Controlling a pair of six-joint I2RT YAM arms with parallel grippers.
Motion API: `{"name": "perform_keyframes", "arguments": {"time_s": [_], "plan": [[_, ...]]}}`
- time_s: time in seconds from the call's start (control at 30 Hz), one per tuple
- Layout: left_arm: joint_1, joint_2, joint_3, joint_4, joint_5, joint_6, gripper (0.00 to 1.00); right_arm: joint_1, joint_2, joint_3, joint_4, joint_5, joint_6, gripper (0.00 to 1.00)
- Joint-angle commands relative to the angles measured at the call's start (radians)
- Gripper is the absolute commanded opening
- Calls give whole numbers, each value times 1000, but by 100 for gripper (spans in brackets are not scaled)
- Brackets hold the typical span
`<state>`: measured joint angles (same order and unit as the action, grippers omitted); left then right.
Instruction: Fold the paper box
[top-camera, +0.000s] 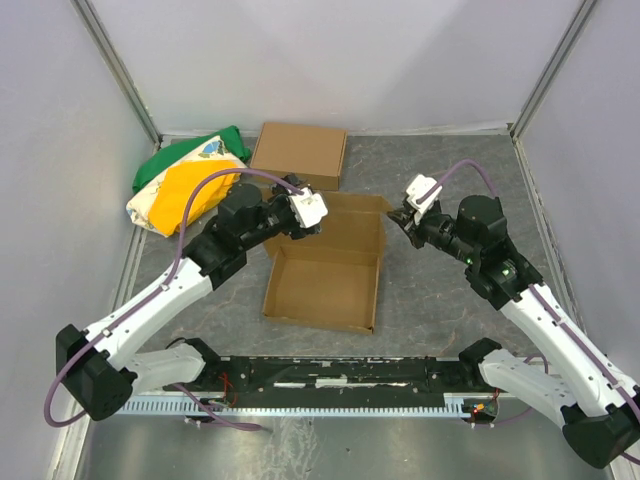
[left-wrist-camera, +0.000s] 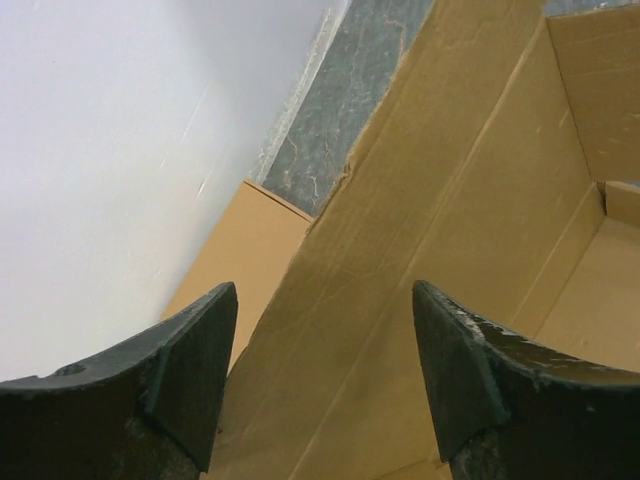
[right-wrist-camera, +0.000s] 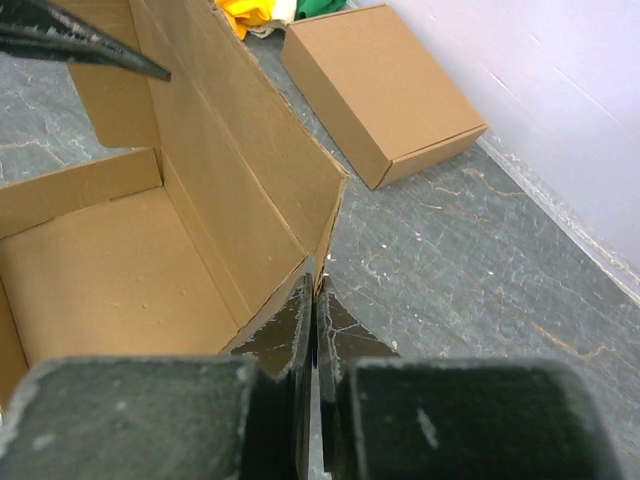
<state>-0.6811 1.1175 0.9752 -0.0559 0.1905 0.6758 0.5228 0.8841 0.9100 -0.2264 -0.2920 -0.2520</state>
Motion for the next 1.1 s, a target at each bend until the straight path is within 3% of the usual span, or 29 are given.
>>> {"name": "perform_keyframes", "arguments": {"time_s": [0.0, 0.3, 0.4, 0.47, 0.57, 0.6, 0.63, 0.83, 1.07], "plan": [[-2, 27, 36, -1, 13, 7, 70, 3, -18, 5, 11, -27, -27, 5], [-3, 24, 40, -9, 21, -24, 25, 2, -8, 9, 20, 24, -1, 6], [-3, 14, 25, 3, 36, -43, 14, 3, -11, 11, 30, 85, 45, 14], [-3, 15, 24, 2, 51, -53, 4, 3, -23, 12, 31, 110, 75, 32], [-3, 32, 44, 13, 31, -105, 3, 3, -55, 9, 35, 134, 122, 62], [-3, 40, 56, 13, 22, -130, 3, 3, -69, 8, 32, 144, 141, 84], [-3, 46, 70, 12, 6, -160, 3, 3, -83, 6, 30, 152, 161, 99], [-7, 53, 107, 48, 11, -301, 3, 2, -187, -95, 5, 200, 283, 99], [-68, 85, 128, -40, 8, -288, 3, 3, -271, -302, 137, 365, 501, 99]]}}
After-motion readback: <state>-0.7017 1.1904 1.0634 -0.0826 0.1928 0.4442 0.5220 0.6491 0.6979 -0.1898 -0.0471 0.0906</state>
